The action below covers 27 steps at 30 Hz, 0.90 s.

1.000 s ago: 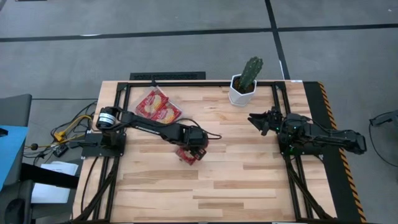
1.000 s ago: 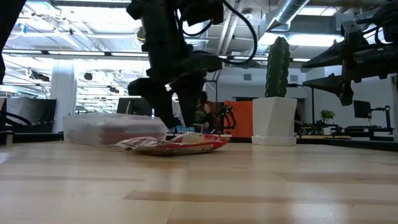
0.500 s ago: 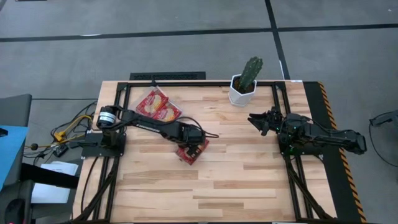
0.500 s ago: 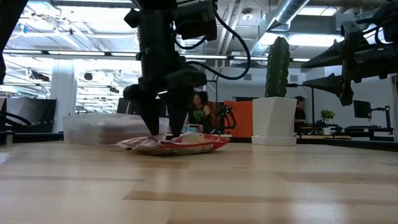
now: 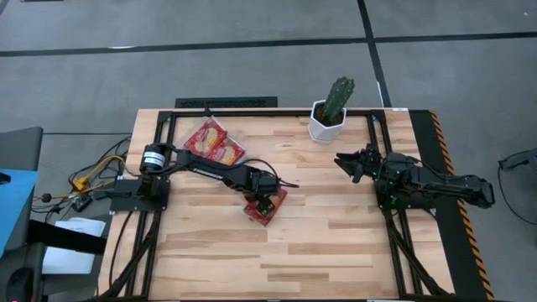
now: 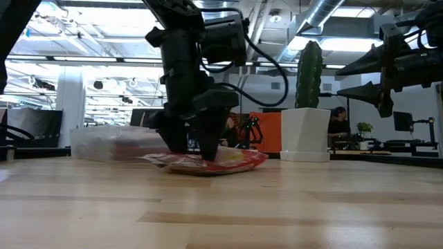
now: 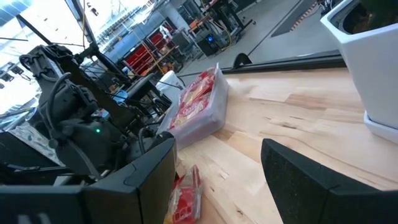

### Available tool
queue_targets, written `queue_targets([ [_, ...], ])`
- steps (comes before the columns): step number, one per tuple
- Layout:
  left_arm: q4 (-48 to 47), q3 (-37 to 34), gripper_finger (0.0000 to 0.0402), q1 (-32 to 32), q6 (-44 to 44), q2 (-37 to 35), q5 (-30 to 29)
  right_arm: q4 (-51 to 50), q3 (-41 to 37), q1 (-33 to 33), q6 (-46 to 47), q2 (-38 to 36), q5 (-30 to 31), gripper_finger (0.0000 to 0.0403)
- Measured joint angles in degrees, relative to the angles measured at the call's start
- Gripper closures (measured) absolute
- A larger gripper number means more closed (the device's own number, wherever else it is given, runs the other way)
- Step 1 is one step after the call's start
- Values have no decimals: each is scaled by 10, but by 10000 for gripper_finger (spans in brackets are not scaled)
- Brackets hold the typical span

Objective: Sort popcorn bags into baskets
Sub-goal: Put the red popcorn bag into the transparent bin

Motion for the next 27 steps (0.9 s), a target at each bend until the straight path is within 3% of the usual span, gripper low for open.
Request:
queue_targets([
  [5, -10, 2, 159, 5, 5, 15, 26, 0, 0, 0, 0, 0, 0, 143],
  [14, -11, 0, 374, 5, 28, 10, 32, 0, 0, -1, 2, 0, 1, 143],
  [21, -54, 32, 387, 7, 44, -14, 73, 0, 0, -1, 2, 0, 1, 143],
  [27, -130, 80, 397, 19, 56, -78, 89, 0, 0, -1, 1, 0, 2, 143],
])
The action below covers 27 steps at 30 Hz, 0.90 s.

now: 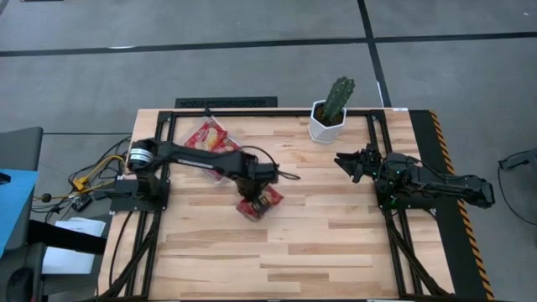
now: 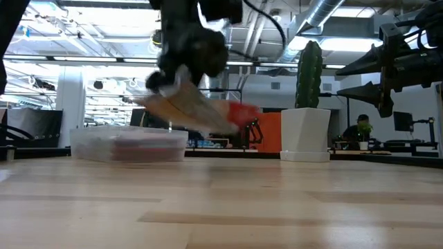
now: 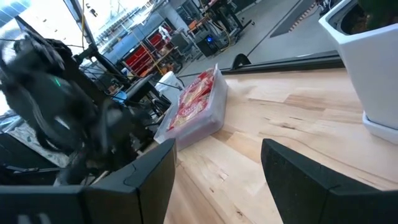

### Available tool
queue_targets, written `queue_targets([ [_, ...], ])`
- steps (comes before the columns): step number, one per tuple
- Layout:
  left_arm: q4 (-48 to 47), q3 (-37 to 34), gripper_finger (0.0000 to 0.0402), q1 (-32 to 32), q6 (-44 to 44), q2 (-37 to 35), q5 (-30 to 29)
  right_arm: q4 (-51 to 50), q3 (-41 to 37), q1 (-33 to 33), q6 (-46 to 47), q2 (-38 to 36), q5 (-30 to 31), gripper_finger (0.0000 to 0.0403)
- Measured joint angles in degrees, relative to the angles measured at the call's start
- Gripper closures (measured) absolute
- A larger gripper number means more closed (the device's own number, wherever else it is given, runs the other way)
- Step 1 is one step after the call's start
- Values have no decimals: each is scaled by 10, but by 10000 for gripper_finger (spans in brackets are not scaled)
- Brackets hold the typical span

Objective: Sort popcorn bags into baskets
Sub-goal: Put the red popcorn bag into the transparent bin

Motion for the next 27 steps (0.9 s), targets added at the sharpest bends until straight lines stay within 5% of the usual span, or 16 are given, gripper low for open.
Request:
queue_targets([
  [13, -239, 40, 399, 144, 94, -129, -137, 0, 0, 0, -1, 0, 1, 143],
  [20, -214, 27, 399, 244, 152, -143, -162, 0, 0, 0, -1, 0, 5, 143],
  [27, -158, -77, 395, 272, 175, -142, -117, 0, 0, 0, -1, 0, 5, 143],
])
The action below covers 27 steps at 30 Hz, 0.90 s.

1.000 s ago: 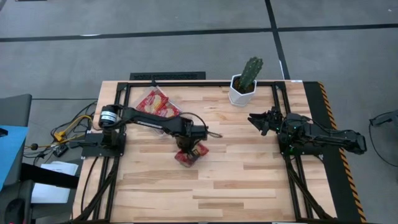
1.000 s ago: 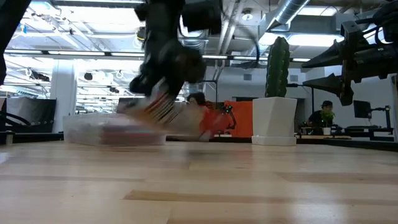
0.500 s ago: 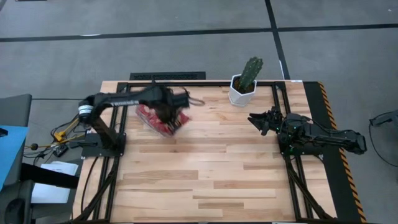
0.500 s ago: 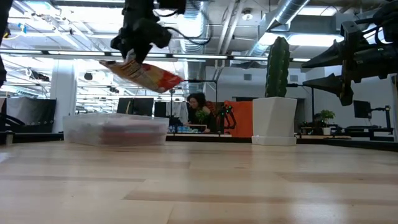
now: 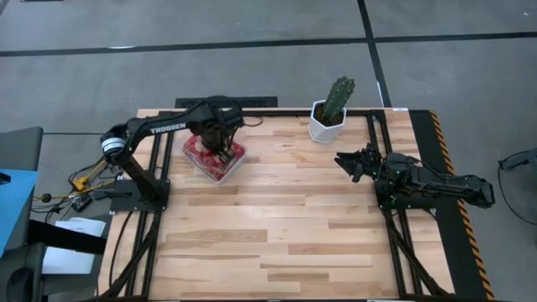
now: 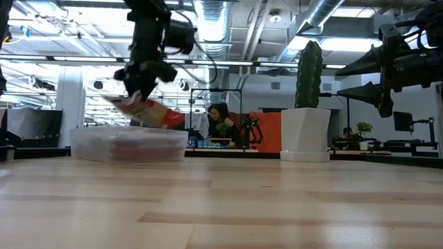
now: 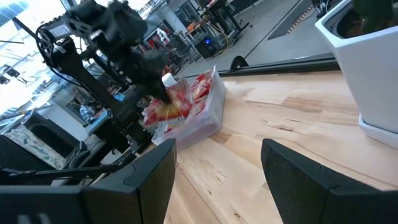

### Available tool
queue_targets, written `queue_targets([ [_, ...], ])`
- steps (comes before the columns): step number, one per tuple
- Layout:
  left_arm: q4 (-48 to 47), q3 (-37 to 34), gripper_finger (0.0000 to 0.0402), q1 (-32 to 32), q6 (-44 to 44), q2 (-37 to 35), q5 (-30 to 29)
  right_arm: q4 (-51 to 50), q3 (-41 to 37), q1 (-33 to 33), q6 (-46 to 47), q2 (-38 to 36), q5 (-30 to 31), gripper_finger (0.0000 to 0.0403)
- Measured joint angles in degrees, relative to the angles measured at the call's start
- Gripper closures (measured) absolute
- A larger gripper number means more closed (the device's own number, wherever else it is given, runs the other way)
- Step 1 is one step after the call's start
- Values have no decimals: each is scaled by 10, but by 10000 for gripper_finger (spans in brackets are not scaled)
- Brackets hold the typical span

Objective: Sort popcorn bags into baskets
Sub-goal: Put the red popcorn bag into the transparent bin, then adjust the red popcorn bags in the transparent bin

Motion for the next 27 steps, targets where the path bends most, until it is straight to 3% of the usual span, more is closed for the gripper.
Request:
queue_targets([
  [9, 68, -70, 378, 0, 32, 0, -5, 0, 0, 0, 0, 0, 0, 143],
  [19, 78, -29, 226, 9, 77, 0, -16, 0, 0, 0, 0, 0, 11, 143],
  [23, 50, 17, 181, 23, 67, 0, -94, 0, 0, 0, 0, 0, 11, 143],
  [25, 45, 30, 174, 33, 67, 0, -142, 0, 0, 0, 0, 0, 11, 143],
  [27, 64, 34, 174, 51, 73, -3, -149, 0, 0, 0, 0, 0, 11, 143],
])
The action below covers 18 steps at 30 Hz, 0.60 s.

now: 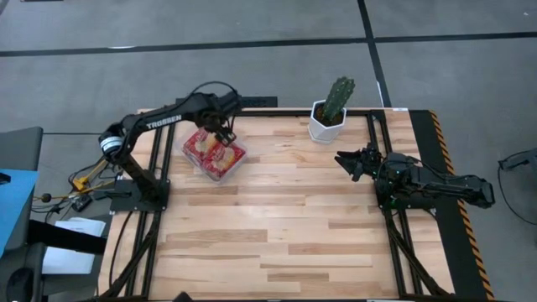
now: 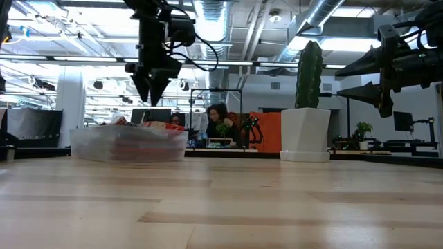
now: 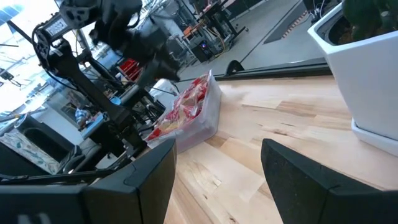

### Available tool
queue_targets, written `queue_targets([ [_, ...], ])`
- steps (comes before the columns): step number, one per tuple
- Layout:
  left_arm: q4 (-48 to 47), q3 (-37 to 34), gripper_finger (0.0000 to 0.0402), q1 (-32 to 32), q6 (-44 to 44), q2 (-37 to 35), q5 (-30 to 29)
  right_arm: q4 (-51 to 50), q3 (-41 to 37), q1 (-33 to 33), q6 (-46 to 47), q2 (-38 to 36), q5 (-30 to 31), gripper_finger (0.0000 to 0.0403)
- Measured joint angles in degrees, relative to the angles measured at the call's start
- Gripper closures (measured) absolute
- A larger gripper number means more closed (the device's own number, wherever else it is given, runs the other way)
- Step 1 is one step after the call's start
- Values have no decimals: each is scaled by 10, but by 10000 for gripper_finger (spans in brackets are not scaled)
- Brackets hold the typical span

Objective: Sort popcorn bags into baskets
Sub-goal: Adjust the red popcorn bags in the transparent bin

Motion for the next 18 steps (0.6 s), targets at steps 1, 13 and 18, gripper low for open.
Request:
queue_targets([
  [1, 10, 0, 177, 11, 0, -1, 4, 0, 0, 0, 0, 0, 0, 143],
  [13, 80, -85, 280, 68, 2, -2, 14, 0, 0, 0, 0, 0, 0, 143],
  [18, 119, -140, 321, 67, -2, -2, 5, 0, 0, 0, 0, 0, 0, 143],
])
